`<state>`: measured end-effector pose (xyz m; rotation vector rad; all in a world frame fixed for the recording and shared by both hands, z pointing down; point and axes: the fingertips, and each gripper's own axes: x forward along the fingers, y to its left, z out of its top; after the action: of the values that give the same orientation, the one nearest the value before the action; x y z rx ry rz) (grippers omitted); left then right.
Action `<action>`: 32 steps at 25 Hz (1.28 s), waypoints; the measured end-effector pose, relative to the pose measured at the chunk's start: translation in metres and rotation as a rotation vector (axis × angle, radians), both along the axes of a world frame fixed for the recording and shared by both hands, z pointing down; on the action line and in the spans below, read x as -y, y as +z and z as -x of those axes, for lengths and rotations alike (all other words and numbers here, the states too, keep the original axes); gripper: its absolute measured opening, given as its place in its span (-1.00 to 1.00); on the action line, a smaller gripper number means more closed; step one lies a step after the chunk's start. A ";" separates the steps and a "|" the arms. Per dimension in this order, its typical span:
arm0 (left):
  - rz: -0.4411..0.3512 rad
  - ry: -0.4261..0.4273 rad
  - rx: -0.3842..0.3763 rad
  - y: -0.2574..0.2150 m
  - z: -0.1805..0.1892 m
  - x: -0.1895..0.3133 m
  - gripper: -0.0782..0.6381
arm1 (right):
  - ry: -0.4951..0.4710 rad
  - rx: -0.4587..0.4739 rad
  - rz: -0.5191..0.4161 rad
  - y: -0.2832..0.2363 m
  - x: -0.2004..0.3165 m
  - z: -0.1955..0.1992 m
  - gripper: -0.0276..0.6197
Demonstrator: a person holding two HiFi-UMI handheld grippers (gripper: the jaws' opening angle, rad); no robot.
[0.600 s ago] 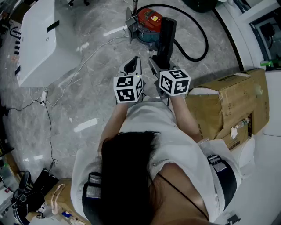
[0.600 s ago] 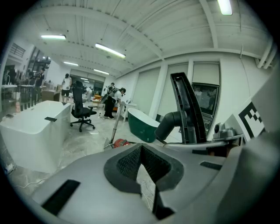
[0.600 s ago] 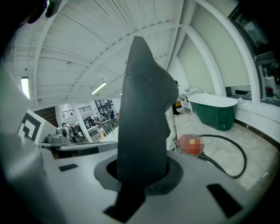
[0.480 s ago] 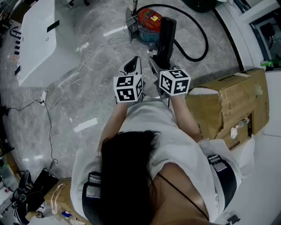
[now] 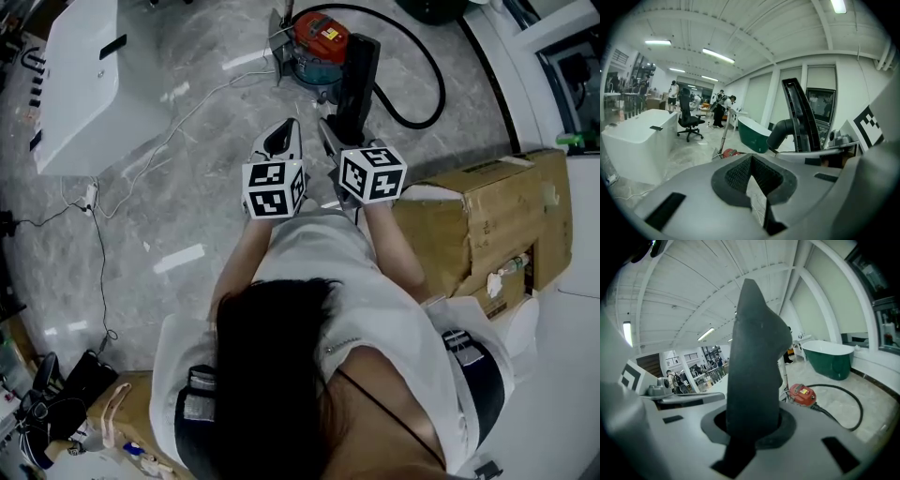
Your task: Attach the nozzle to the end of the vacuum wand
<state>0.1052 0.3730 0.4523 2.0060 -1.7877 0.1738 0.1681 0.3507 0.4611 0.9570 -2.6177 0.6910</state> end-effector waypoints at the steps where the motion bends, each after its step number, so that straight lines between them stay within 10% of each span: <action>1: 0.006 -0.001 -0.003 0.002 0.000 0.000 -0.77 | 0.000 0.008 0.008 0.001 0.000 0.000 -0.68; 32: 0.017 -0.010 0.021 0.019 0.010 0.045 -0.77 | -0.020 0.013 0.043 0.010 0.029 -0.003 -0.68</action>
<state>0.0955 0.3279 0.4718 1.9901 -1.8033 0.2066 0.1710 0.3213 0.4715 0.9152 -2.6086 0.7478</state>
